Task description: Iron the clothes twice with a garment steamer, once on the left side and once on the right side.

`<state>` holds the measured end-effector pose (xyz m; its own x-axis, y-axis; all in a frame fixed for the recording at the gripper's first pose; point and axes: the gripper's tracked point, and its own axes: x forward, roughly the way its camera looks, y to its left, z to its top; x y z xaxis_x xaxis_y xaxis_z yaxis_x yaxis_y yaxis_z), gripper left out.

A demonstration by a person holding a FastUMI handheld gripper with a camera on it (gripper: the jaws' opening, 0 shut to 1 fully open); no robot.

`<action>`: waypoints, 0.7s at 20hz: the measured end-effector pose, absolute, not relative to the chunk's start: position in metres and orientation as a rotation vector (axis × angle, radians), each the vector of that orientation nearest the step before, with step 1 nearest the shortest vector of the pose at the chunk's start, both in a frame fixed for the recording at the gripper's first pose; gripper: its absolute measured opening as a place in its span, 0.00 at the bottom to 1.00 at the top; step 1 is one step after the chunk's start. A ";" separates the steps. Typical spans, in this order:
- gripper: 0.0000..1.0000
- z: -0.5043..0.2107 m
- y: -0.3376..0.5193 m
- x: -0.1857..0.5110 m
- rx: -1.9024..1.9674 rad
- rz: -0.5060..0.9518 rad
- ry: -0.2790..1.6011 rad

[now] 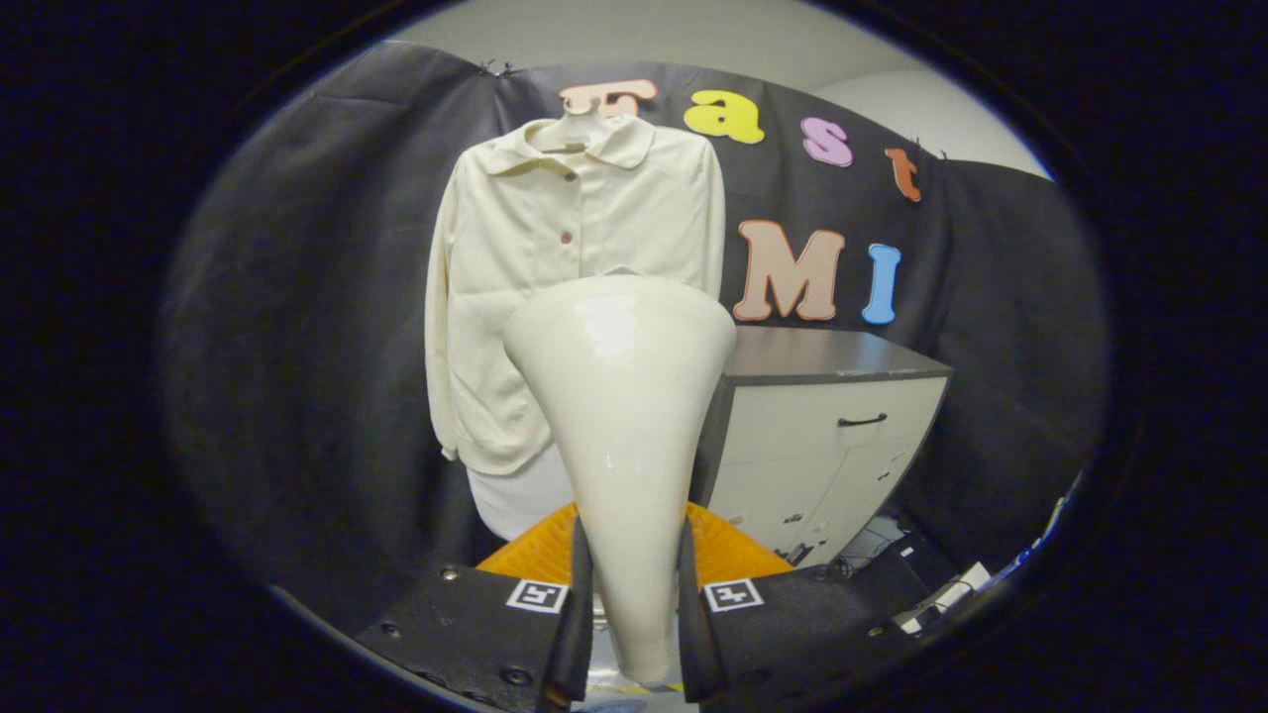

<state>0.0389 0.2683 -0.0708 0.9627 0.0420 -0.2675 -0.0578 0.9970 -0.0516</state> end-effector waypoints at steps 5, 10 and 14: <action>0.36 -0.015 0.263 0.040 -0.055 0.052 0.182; 0.36 0.014 0.243 0.046 -0.041 0.034 0.116; 0.36 0.005 0.221 0.043 -0.036 -0.010 0.156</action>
<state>0.0428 0.2206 0.0051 0.9879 -0.0126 -0.1547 0.0069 0.9993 -0.0370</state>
